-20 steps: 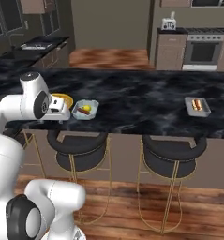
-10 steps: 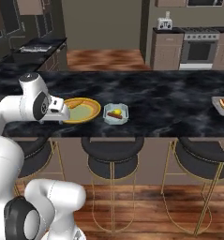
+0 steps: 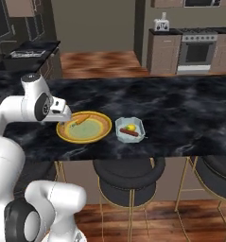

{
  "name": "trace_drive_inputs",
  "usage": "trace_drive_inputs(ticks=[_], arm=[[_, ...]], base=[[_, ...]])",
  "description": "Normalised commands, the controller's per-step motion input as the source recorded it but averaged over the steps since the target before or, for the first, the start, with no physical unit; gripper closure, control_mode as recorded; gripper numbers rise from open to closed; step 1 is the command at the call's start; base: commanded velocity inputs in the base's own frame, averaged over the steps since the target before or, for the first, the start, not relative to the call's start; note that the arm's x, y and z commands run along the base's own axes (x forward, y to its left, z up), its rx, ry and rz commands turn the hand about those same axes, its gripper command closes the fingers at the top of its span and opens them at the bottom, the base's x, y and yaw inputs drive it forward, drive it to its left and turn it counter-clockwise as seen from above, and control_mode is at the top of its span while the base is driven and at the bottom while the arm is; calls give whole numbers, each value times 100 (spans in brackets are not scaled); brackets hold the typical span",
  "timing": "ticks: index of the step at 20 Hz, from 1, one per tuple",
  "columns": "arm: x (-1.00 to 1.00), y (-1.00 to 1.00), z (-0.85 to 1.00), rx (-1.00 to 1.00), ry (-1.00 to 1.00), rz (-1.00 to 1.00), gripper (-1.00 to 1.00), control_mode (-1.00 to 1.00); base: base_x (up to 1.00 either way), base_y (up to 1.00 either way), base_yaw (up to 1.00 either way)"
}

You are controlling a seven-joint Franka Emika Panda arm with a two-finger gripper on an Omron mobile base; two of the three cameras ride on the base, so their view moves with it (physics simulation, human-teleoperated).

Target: Place one cooked food and one vegetable from the large plate to each tupperware container.

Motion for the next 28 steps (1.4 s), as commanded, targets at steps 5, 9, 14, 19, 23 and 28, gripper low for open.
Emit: trace_drive_inputs(ticks=[5,9,14,19,23,28], arm=[[0,0,0,0,0,0,-100,100],[0,0,0,0,0,0,-100,100],[58,1,-19,0,0,0,-100,-100],[77,11,-33,0,0,-14,-100,-100],[88,35,-25,0,0,-35,-100,-100],[92,5,-2,0,15,-22,-100,-100]], base=[[54,52,-8],[48,0,0],[10,0,0],[0,0,0],[0,0,0],[0,0,0]])
